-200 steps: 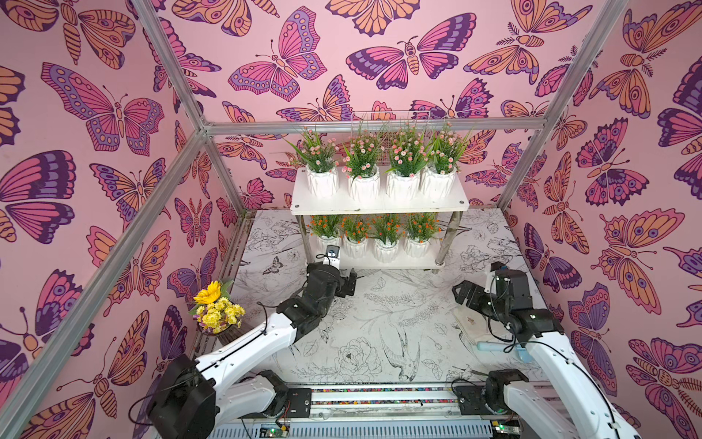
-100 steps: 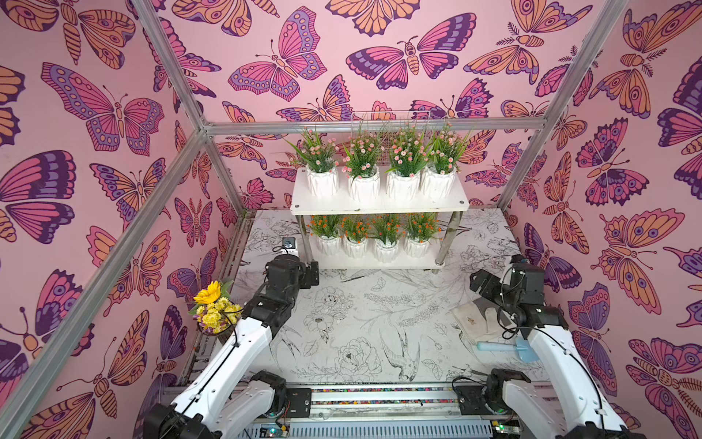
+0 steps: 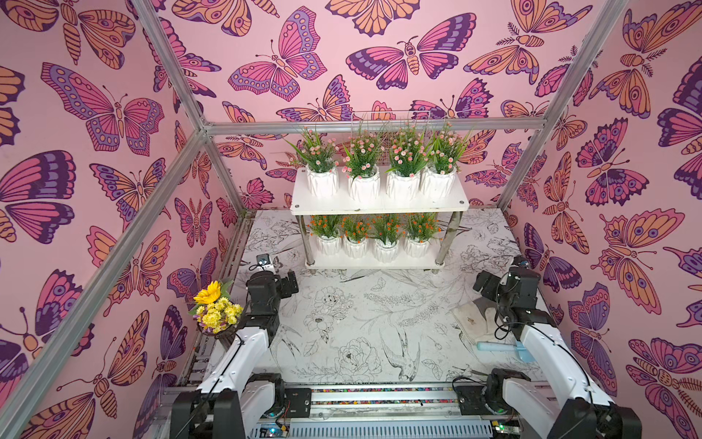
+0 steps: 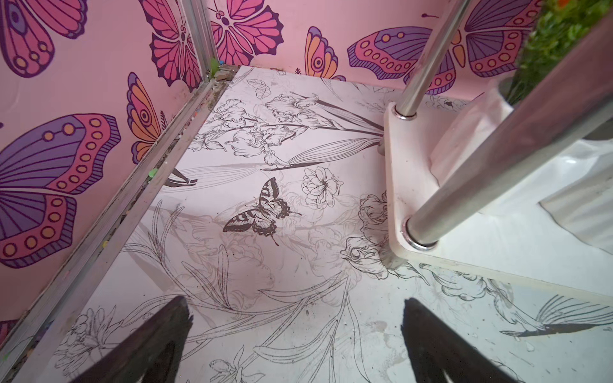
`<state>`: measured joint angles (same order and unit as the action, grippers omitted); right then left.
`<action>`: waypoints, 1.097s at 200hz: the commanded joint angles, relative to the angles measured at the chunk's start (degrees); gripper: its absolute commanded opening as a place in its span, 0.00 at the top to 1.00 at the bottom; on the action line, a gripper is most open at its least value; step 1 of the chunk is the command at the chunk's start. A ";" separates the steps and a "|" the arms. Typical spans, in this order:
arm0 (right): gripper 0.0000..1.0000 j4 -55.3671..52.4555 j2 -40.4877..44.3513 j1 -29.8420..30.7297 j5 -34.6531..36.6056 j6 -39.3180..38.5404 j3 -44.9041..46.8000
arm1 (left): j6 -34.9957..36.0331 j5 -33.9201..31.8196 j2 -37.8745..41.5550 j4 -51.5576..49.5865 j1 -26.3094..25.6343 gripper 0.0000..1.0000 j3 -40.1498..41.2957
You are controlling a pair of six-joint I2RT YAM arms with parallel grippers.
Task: Place the baby's breath potted plants on the rack by color
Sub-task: Reset both arms
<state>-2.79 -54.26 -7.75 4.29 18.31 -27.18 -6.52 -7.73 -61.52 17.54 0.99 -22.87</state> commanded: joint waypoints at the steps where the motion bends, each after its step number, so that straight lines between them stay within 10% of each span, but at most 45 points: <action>1: 0.01 8.12 2.63 -0.25 2.27 -4.49 3.95 | 1.09 -0.39 -3.60 14.63 0.51 0.00 2.47; 65: 0.01 19.46 7.05 -0.25 3.31 -8.82 11.58 | 3.17 -1.73 -12.76 31.73 0.53 0.00 7.88; 219: 0.01 48.98 -22.14 0.26 -8.24 -8.75 8.84 | 7.75 8.78 -26.31 37.73 0.24 0.00 5.01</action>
<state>39.44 -74.78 -7.77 -0.27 11.44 -16.40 -0.21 -1.21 -86.52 53.98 1.17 -17.02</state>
